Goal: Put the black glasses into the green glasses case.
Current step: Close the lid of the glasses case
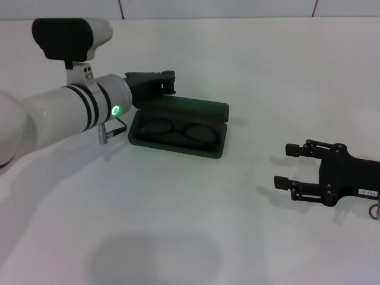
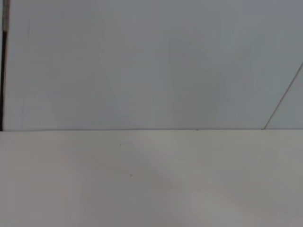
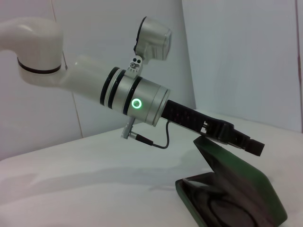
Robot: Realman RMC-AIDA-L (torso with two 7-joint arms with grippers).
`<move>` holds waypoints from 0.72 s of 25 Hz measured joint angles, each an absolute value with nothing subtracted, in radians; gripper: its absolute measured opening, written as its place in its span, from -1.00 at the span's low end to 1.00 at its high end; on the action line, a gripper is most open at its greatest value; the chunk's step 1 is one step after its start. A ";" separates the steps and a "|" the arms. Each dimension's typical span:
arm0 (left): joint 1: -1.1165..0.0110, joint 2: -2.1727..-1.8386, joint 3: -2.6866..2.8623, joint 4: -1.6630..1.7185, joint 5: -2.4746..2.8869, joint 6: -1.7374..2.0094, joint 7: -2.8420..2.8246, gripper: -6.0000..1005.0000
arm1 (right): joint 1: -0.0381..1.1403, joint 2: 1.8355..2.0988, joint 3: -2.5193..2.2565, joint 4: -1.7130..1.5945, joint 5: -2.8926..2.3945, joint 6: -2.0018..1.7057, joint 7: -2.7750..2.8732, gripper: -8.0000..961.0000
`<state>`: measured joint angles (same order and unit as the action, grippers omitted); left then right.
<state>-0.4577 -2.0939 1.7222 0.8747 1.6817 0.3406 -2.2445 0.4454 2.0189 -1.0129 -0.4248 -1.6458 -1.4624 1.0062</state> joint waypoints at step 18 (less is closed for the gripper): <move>-0.407 -2.094 1.725 0.885 1.510 0.361 -2.052 -0.97 | 0.456 2.020 -1.012 -0.425 -1.645 -1.452 1.005 0.55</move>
<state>-0.4069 -2.0938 1.7249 0.8846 1.5104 0.3605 -2.0523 0.4561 2.0198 -1.0123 -0.4249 -1.6452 -1.4519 1.0049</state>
